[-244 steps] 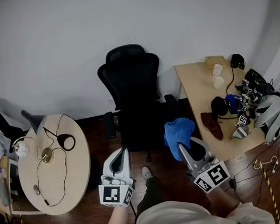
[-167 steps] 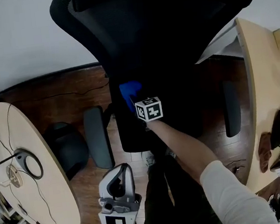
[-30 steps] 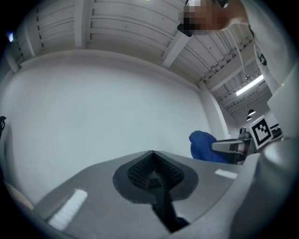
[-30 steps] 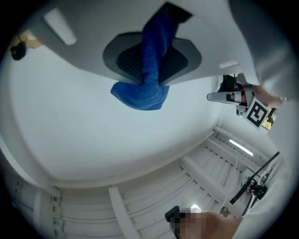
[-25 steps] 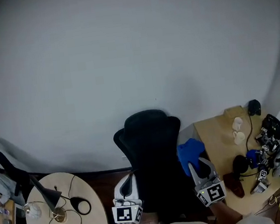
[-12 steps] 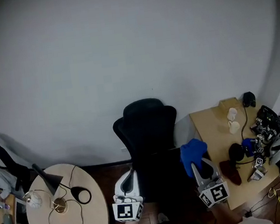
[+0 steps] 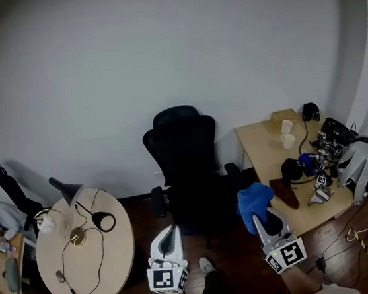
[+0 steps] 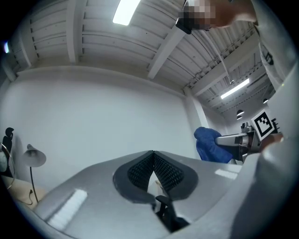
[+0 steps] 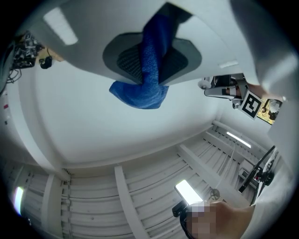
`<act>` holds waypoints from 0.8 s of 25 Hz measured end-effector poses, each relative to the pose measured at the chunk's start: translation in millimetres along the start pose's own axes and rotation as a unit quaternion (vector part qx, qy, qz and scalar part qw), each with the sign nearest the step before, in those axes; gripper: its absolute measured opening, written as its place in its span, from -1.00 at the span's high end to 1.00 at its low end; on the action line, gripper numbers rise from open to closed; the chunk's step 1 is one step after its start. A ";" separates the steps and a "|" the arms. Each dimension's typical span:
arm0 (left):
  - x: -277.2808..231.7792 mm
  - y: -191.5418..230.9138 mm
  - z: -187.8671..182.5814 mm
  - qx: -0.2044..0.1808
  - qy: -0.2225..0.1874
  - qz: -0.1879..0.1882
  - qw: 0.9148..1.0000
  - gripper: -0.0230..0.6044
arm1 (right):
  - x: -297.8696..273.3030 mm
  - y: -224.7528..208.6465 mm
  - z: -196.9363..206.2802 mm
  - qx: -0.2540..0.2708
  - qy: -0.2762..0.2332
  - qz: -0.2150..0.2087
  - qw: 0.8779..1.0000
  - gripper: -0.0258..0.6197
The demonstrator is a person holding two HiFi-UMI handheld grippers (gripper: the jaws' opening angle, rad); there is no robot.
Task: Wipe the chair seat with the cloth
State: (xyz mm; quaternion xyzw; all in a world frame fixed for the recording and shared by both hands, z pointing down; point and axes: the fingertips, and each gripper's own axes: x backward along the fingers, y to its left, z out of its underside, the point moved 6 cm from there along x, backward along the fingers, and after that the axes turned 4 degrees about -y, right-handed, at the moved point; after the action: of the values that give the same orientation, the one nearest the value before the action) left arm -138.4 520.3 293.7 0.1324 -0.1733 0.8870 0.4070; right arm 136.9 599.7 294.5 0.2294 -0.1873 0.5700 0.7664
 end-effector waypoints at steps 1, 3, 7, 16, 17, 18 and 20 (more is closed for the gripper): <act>15.4 -13.8 -8.5 -0.003 -0.030 0.000 1.000 0.83 | 22.5 4.6 -9.8 -0.004 0.002 0.001 1.000 0.63; 41.2 -37.5 -23.6 -0.011 -0.061 -0.001 0.998 0.83 | 60.8 12.4 -28.1 -0.011 0.004 0.004 1.000 0.63; 82.4 -70.9 -55.0 -0.020 -0.031 0.002 0.999 0.83 | 109.3 26.0 -63.6 -0.013 -0.002 0.006 1.000 0.63; 135.7 -94.1 -106.8 -0.034 -0.075 0.017 0.996 0.83 | 143.6 63.7 -109.4 -0.027 -0.014 0.005 1.000 0.63; 141.4 -95.8 -112.4 -0.036 -0.067 0.015 0.997 0.83 | 143.5 67.6 -113.4 -0.026 -0.016 0.001 1.000 0.63; 147.3 -96.6 -115.4 -0.035 -0.051 0.013 0.998 0.83 | 143.2 71.2 -116.0 -0.028 -0.016 -0.003 0.999 0.63; 155.3 -93.7 -118.1 -0.035 -0.046 0.008 0.998 0.83 | 142.3 78.3 -120.0 -0.032 -0.015 -0.004 0.999 0.63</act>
State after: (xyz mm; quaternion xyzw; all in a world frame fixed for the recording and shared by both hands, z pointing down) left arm -175.8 731.4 263.9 0.1576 -0.2236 0.8767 0.3957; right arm 104.6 798.7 284.4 0.2140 -0.2165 0.5571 0.7727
